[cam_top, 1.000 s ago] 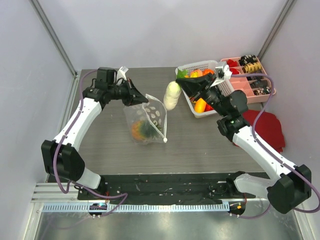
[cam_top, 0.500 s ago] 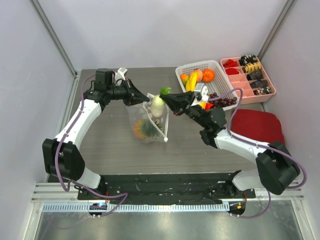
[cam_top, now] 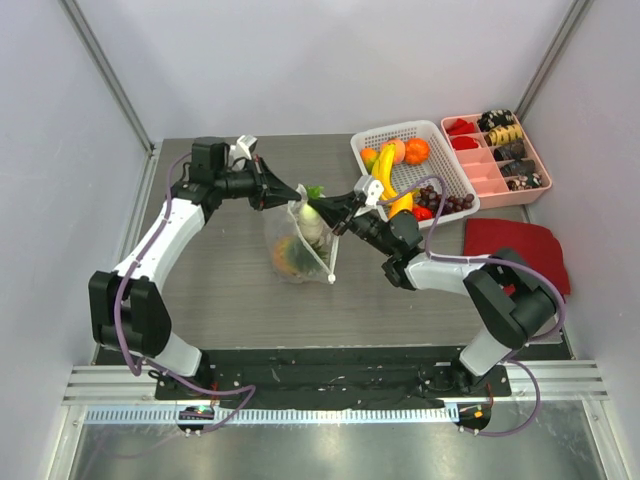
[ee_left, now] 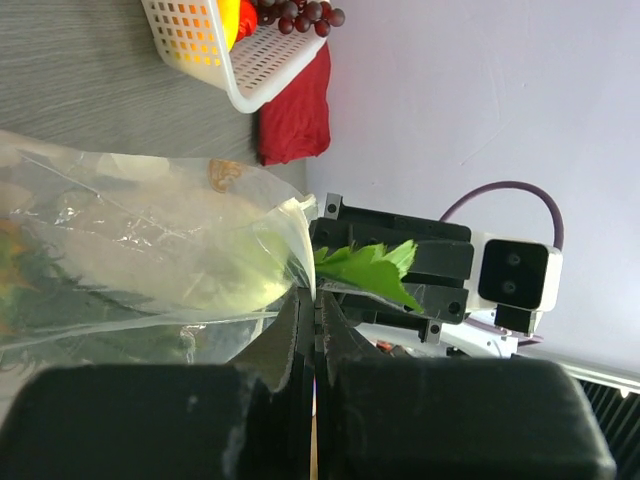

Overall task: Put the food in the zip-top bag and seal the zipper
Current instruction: Place the fake vegetable in the zipper food storage bag, then adjust the zipper food storage bag at the center of the board.

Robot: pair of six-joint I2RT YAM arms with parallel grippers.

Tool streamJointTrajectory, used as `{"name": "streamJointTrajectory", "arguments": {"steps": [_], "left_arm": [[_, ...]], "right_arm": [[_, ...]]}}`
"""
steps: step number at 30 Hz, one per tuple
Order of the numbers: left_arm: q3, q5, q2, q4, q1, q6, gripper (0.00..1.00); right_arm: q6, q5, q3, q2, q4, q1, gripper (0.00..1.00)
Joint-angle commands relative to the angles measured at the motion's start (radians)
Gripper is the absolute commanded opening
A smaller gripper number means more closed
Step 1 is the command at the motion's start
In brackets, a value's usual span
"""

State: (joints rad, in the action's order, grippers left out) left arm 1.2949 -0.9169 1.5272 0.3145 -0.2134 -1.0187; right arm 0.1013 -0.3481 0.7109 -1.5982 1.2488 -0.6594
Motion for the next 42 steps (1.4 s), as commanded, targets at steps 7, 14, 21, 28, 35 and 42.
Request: {"name": "streamJointTrajectory", "arguments": {"steps": [7,14,21,28,35,42], "left_arm": [[-0.034,-0.082,0.014,-0.141,0.031,-0.08,0.0],[-0.054,-0.105,0.027,-0.178,0.066,-0.116,0.0],[-0.065,-0.088,0.024,-0.124,0.109,-0.057,0.0],[-0.065,-0.042,0.014,-0.081,0.131,-0.012,0.0],[-0.049,-0.027,0.005,-0.04,0.131,0.023,0.0],[-0.083,-0.014,-0.035,-0.032,0.131,0.029,0.0]], "right_arm": [[-0.084,0.009,0.136,-0.066,0.42,-0.017,0.08],[-0.144,-0.061,0.065,-0.077,0.42,-0.016,0.84],[-0.071,-0.025,0.018,0.131,0.297,-0.005,0.93],[-0.088,0.018,0.348,0.334,-0.888,0.006,0.78],[0.026,-0.002,0.532,0.244,-1.367,0.007,0.73],[0.141,-0.023,0.595,0.169,-1.592,0.007,0.69]]}}
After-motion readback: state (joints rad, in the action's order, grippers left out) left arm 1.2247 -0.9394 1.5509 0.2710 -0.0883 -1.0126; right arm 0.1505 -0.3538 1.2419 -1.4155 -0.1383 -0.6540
